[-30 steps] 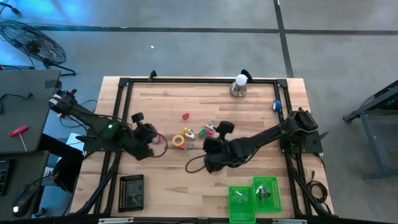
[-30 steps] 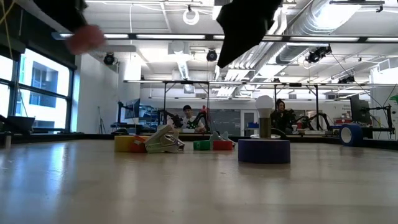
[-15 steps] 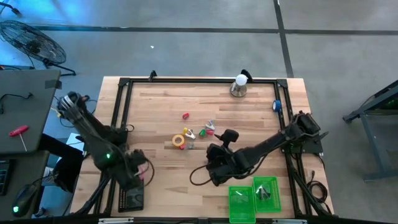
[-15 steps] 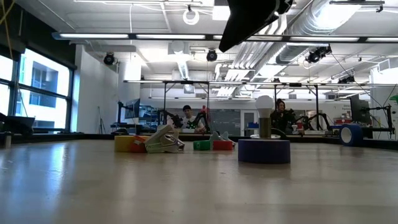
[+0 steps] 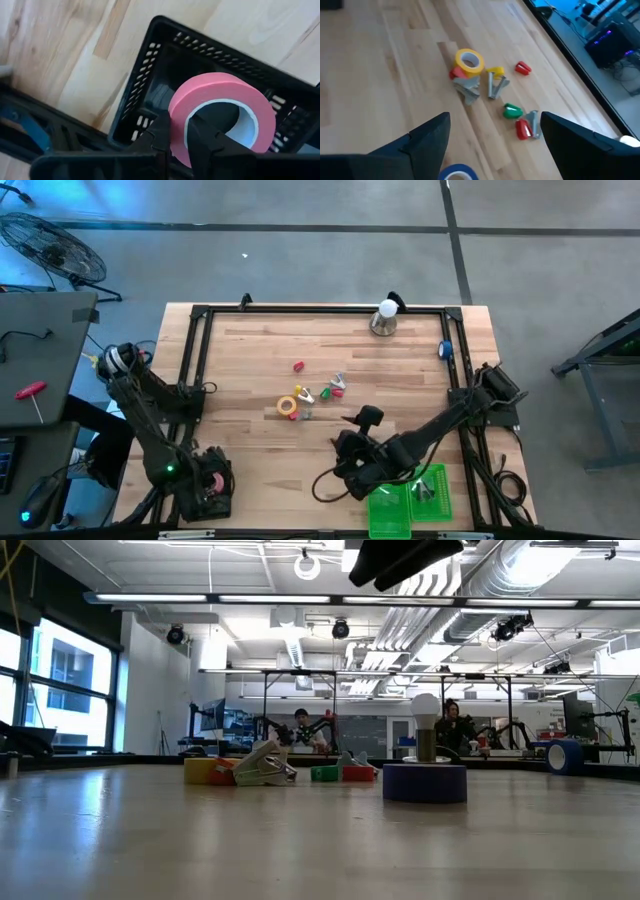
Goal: Pick and place Stapler, Stapler remover, tape
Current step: Put the pink tape into the black bin, then put the red stapler into the left green bin
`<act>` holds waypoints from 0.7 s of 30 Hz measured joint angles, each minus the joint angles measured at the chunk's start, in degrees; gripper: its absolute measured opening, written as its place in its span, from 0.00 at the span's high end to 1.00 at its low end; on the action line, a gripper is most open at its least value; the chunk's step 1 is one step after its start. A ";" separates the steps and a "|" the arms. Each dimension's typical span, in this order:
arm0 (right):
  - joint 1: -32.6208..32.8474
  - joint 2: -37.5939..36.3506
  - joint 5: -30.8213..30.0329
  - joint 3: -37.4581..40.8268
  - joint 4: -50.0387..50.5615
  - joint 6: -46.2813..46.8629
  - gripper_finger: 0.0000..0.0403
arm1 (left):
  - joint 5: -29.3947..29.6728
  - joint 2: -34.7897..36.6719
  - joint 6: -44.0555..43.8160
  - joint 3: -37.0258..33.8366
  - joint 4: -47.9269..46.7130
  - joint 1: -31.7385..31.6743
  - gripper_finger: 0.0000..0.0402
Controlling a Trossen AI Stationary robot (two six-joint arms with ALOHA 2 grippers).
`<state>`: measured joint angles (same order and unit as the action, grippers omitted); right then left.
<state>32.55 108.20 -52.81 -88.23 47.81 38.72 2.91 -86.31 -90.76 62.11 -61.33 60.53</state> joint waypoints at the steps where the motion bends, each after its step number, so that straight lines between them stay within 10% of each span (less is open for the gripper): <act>1: 0.21 0.00 0.03 0.00 -0.07 -0.02 0.25 | -0.36 -0.25 0.00 0.00 0.37 -0.02 0.88; 11: 2.65 0.00 0.23 0.00 -0.07 -0.15 0.25 | -0.65 -0.21 -4.04 0.00 0.34 -0.13 0.51; 21: 4.00 0.00 0.26 0.00 0.13 -1.62 0.25 | 7.41 -0.19 -2.28 -0.02 -3.62 -0.22 0.47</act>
<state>36.56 108.20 -52.54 -88.23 47.94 37.10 10.32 -86.50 -93.04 62.09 -64.96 60.32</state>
